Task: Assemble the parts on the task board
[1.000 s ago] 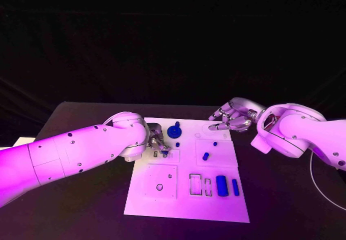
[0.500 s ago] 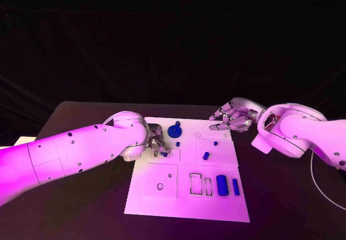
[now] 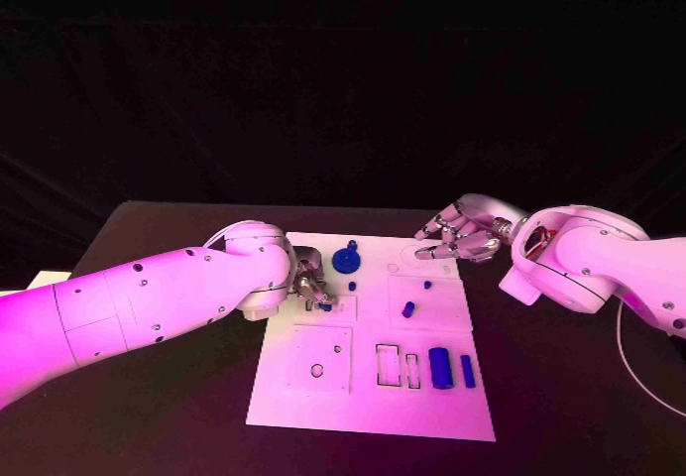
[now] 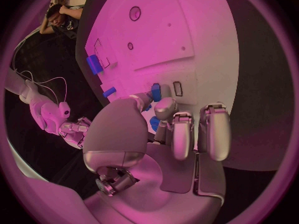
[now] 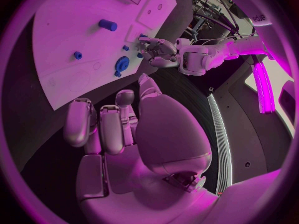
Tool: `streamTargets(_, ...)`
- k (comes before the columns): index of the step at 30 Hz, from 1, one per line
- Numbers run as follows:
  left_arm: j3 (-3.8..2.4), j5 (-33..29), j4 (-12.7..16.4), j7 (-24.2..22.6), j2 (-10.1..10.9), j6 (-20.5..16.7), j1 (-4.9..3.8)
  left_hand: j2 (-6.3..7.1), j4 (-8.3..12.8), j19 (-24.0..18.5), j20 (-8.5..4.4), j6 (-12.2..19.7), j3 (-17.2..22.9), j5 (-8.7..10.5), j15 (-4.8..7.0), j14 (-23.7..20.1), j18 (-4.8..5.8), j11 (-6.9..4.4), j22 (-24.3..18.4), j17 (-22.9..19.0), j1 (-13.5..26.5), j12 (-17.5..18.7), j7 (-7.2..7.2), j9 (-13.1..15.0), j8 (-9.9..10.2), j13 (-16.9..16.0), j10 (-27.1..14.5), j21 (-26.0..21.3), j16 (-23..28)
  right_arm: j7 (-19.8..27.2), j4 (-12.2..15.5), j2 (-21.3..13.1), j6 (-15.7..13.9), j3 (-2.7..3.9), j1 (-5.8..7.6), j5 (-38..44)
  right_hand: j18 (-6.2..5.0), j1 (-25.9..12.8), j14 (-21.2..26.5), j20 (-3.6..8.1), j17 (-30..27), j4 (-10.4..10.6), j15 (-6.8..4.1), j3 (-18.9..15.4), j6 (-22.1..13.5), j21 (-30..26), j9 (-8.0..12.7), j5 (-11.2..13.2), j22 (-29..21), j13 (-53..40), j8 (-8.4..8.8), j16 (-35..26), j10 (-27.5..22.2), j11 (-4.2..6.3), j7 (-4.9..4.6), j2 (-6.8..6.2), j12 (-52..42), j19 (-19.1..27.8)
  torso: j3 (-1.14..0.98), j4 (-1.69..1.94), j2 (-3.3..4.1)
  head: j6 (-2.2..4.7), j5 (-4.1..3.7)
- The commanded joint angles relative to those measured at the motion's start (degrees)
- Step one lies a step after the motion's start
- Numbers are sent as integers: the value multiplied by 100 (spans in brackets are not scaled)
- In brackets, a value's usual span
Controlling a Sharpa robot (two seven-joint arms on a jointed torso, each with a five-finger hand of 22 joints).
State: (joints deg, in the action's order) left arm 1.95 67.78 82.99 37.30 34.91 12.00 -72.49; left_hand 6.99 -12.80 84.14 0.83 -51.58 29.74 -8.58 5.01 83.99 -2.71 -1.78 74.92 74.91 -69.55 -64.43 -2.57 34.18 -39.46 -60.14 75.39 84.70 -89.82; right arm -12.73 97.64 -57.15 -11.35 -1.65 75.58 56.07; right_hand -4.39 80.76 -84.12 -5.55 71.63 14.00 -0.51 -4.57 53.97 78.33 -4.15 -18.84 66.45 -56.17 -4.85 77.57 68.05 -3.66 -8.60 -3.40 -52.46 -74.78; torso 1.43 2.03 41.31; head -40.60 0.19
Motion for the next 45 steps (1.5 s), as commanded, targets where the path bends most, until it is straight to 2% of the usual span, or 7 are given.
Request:
streamTargets(1, 40, 11, 4, 56, 9, 320, 51, -36, 973, 267, 29, 1, 991, -18, 21, 601, 94, -14, 761, 1509, 30, -33, 38, 7, -18, -16, 49, 29, -18, 55, 5, -2, 101, 0, -4, 11, -81, 27, -191, -8, -5, 3, -17, -38, 39, -32, -7, -31, -5, 9, -22, -34, 17, 3, -6, 41, -8, 31, 1, 2, 1, -7, -9)
streamTargets(7, 39, 3, 3, 48, -2, 303, 51, -7, 912, 305, 15, -94, 924, 1, 39, 601, 113, -44, 848, 1509, 238, -145, 82, 37, -83, -119, 151, 84, -18, 58, 9, -6, 108, -1, -4, 11, -81, 27, -191, -8, -5, 3, -17, -38, 39, -32, -7, -31, -5, 9, -22, -34, 17, 3, -6, 41, -8, 31, 1, 5, 2, -15, -16)
streamTargets(14, 37, -11, -14, 39, -23, 312, 51, 63, 694, 339, -28, -260, 484, 26, 87, 601, 130, -102, 928, 1509, 689, -237, 156, 30, -113, -203, 242, 134, -18, 60, 13, -11, 110, -1, -4, 11, -84, 25, -188, -8, -19, 8, -17, -43, 40, -41, -7, -31, -20, 14, -24, -45, 15, 4, -6, 43, -4, 39, -1, -3, 3, -18, -18)
streamTargets(20, 36, -14, -63, 35, -54, 309, 50, 23, 572, 350, -53, -336, 198, 24, 111, 601, 136, -125, 957, 1509, 873, -276, 182, 1, -88, -247, 275, 148, -18, 58, 20, -18, 110, -1, -4, 11, -84, 25, -188, -8, -19, 8, -17, -43, 40, -41, -7, -31, -20, 14, -24, -45, 15, 4, -6, 43, -4, 39, -3, 4, 1, -20, -24)
streamTargets(38, 33, -40, -185, 36, -164, 272, 48, -79, 313, 386, -72, -468, -268, 21, 128, 601, 155, -143, 1043, 1509, 1171, -332, 203, -52, -34, -318, 340, 200, -18, 58, 37, -32, 95, -1, -4, 35, -89, -4, -184, -7, -39, 38, -17, -80, 41, -61, -7, -29, -48, 30, -28, -66, 11, 2, -6, 45, 0, 53, -2, 6, -1, -14, -29)
streamTargets(45, 32, -46, -213, 43, -170, 296, 47, 17, 76, 400, -71, -537, -781, 44, 125, 601, 164, -142, 1080, 1509, 1458, -337, 202, -72, -15, -329, 360, 221, -18, 60, 34, -34, 89, -1, -4, 30, -93, -41, -181, -7, -57, 75, -16, -127, 38, -77, -6, -27, -70, 45, -30, -86, 9, 1, -7, 45, -1, 62, -1, 6, -2, -20, -28)
